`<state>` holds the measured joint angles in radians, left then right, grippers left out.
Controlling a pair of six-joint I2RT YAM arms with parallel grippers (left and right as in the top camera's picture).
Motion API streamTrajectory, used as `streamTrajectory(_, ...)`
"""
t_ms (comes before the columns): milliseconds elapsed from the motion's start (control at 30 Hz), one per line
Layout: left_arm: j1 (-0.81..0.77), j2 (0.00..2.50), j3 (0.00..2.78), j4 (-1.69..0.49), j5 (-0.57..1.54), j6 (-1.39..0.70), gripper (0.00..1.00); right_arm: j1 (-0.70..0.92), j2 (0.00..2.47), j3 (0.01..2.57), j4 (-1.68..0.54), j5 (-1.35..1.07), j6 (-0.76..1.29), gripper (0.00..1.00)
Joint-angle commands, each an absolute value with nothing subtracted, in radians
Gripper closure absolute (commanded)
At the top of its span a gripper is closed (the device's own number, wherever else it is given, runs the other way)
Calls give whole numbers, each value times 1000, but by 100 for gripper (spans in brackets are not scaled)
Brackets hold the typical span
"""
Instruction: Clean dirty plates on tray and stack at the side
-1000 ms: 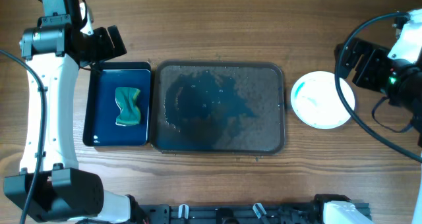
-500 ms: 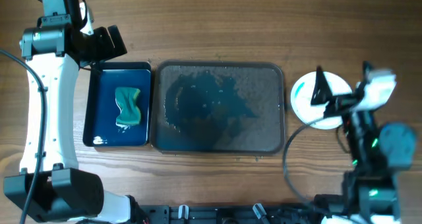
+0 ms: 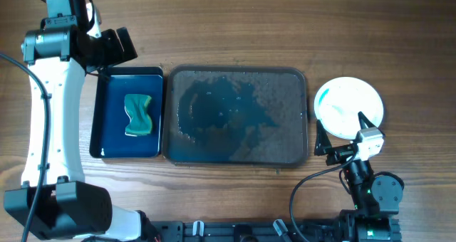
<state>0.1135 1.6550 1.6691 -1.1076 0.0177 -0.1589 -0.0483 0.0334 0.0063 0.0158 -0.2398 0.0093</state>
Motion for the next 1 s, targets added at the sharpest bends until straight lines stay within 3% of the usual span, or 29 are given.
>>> streamTrajectory(0, 116, 1659, 1671, -1107, 26, -168, 0, -42, 31, 5, 21, -257, 29, 0)
streamTrajectory(333, 116, 1656, 1671, -1108, 25, -168, 0, -42, 31, 5, 21, -257, 28, 0)
streamTrajectory(467, 99, 1435, 1597, -992, 36, -162, 0, -42, 31, 5, 21, -257, 28, 0)
streamTrajectory(533, 98, 1187, 1369, -711, 78, -161, 0, -42, 31, 5, 21, -257, 28, 0)
streamTrajectory(767, 121, 438, 573, -312, 59, -161, 0, -42, 31, 5, 21, -257, 28, 0)
streamTrajectory(967, 120, 136, 180, -66, 59, -161, 0, -42, 31, 5, 21, -257, 28, 0)
